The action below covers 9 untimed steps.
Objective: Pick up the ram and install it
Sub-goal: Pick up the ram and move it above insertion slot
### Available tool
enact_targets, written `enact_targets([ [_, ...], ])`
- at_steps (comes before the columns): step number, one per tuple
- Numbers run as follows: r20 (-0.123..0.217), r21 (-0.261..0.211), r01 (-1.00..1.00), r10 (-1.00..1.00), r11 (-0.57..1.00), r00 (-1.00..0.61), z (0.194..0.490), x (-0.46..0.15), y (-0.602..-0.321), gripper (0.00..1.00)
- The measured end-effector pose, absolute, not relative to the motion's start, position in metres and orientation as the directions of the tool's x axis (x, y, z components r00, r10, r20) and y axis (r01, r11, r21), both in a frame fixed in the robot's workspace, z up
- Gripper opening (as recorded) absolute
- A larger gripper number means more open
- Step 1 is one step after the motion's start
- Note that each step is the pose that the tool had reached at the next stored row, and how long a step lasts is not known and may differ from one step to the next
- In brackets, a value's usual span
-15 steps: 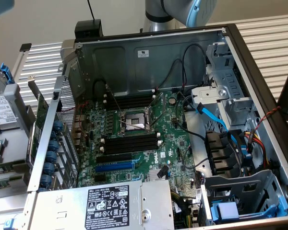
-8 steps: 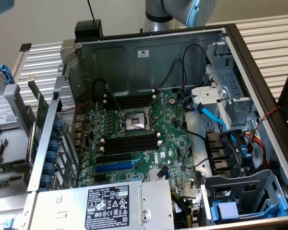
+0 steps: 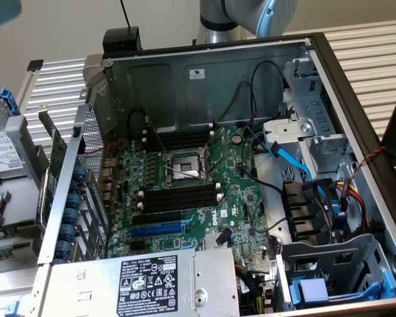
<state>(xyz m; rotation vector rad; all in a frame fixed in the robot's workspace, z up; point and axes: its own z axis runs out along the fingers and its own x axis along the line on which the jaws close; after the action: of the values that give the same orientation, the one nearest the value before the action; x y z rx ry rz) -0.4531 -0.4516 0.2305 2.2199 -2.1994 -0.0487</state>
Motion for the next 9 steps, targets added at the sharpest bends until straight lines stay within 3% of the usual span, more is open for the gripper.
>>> enact_targets([
  [9, -0.001, 0.036, -0.999, -1.000, -0.016, 0.016, 0.218, -0.453, -0.452, 0.31],
])
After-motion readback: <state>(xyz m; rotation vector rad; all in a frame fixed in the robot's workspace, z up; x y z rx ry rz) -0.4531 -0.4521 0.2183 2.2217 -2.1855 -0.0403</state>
